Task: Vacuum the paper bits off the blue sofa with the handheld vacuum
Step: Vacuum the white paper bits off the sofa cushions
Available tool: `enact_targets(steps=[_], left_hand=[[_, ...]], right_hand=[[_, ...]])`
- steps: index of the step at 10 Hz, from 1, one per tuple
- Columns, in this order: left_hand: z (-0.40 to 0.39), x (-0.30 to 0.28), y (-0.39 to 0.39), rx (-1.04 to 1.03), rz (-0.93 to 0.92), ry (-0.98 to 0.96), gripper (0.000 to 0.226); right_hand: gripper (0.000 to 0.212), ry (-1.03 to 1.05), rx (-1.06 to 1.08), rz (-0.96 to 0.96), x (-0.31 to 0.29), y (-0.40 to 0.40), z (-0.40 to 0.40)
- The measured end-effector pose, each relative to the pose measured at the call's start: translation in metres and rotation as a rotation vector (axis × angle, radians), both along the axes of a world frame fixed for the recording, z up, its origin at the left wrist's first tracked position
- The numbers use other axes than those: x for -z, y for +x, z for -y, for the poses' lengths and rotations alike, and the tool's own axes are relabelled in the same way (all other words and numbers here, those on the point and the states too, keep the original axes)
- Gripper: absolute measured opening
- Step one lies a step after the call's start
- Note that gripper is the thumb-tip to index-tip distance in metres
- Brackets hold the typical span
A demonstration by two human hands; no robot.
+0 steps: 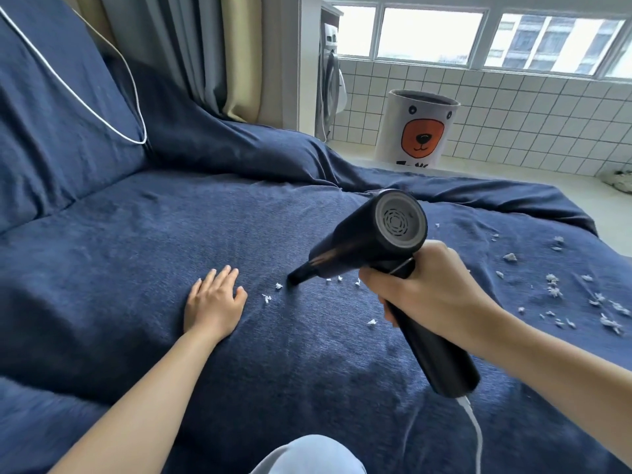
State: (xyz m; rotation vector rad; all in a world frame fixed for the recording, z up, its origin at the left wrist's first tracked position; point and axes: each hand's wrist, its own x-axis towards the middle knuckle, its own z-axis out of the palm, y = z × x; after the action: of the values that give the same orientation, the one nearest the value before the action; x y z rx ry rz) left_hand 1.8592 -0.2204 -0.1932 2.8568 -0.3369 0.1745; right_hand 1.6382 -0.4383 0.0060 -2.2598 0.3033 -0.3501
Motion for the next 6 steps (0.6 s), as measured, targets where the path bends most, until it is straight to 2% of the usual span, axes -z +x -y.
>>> enact_targets(steps=[2,4,6], left_hand=[[0.0,0.001,0.0,-0.005,-0.004,0.008,0.052],[0.0,0.001,0.0,-0.005,-0.009,0.009,0.052],[-0.001,0.0,0.001,-0.005,-0.007,-0.011,0.051]], right_hand=[[0.026,0.066,-0.023,0.022,-0.003,-0.009,-0.007],[0.028,0.047,-0.056,-0.014,-0.004,-0.017,-0.006],[0.026,0.168,-0.086,-0.005,-0.005,-0.02,-0.003]])
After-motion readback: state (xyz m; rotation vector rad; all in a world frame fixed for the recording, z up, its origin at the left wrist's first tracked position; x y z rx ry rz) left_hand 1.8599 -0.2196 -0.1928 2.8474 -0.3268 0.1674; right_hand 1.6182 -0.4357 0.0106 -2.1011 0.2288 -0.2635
